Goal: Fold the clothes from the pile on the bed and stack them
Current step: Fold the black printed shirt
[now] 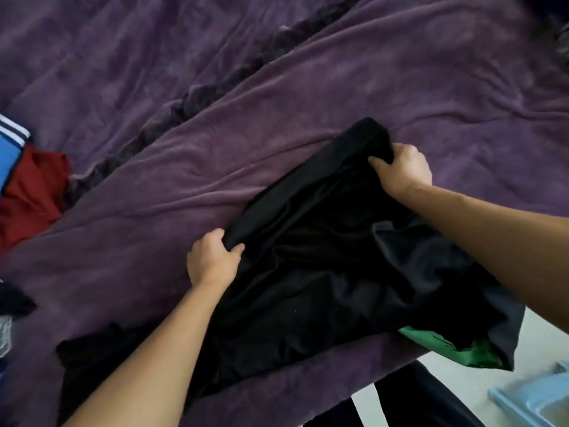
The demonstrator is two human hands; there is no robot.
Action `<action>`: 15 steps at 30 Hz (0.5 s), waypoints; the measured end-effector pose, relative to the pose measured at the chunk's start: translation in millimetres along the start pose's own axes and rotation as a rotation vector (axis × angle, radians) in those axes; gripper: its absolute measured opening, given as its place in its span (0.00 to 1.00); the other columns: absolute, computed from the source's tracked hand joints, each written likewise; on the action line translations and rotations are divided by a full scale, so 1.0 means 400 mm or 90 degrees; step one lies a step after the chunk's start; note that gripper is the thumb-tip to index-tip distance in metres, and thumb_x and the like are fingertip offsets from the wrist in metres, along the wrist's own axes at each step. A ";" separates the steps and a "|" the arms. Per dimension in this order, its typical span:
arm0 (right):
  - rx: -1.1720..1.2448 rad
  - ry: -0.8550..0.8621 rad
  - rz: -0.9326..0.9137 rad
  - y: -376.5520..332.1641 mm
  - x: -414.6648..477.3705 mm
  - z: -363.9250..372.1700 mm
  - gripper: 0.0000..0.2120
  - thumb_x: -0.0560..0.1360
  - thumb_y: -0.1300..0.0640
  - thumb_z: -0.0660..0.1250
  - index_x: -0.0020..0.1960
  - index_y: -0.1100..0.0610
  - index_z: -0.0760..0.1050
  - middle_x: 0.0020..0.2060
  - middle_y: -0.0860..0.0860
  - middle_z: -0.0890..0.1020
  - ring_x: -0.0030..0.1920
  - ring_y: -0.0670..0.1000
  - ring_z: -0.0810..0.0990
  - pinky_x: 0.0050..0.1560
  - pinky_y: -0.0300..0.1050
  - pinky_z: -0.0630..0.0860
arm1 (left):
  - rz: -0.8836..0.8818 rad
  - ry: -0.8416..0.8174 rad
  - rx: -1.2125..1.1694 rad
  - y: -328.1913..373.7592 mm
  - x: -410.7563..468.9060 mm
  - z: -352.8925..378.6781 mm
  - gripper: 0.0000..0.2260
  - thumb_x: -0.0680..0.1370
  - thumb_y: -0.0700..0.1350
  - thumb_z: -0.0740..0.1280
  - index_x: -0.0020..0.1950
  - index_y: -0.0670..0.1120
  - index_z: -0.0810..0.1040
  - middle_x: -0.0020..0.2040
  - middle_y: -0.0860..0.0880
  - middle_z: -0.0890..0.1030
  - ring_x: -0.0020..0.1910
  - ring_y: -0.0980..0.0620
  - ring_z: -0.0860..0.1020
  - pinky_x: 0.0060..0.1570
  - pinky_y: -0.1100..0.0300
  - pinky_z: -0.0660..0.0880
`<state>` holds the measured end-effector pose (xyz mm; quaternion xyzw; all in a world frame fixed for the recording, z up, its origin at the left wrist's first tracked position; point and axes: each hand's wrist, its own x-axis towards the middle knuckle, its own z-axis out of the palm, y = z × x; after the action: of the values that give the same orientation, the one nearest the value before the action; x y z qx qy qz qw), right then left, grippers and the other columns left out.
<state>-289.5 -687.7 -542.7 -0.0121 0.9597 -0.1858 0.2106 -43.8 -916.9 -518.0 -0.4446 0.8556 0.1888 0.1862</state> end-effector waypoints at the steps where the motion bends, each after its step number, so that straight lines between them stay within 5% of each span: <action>1: 0.017 0.035 -0.001 0.008 -0.005 -0.020 0.15 0.75 0.47 0.65 0.55 0.57 0.77 0.52 0.60 0.81 0.56 0.63 0.78 0.51 0.53 0.74 | 0.022 0.028 -0.025 0.005 0.016 -0.033 0.12 0.71 0.52 0.73 0.45 0.46 0.77 0.46 0.43 0.82 0.49 0.39 0.78 0.42 0.53 0.70; 7: 0.109 0.192 -0.011 -0.033 0.107 -0.207 0.16 0.77 0.48 0.63 0.58 0.59 0.73 0.57 0.61 0.79 0.59 0.63 0.76 0.56 0.55 0.72 | 0.258 0.132 0.031 0.185 0.199 -0.260 0.15 0.70 0.55 0.73 0.49 0.48 0.77 0.48 0.42 0.82 0.52 0.39 0.77 0.51 0.49 0.68; 15: 0.114 0.337 -0.006 0.018 0.367 -0.407 0.22 0.74 0.43 0.60 0.62 0.56 0.72 0.60 0.57 0.78 0.62 0.60 0.74 0.60 0.53 0.70 | 0.344 0.339 0.073 0.570 0.394 -0.401 0.12 0.75 0.49 0.67 0.56 0.48 0.74 0.54 0.40 0.78 0.59 0.39 0.71 0.60 0.45 0.63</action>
<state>-489.4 -638.7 -466.8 0.0513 0.9610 -0.2676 -0.0480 -341.9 -982.5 -420.7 -0.2252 0.9695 0.0609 -0.0746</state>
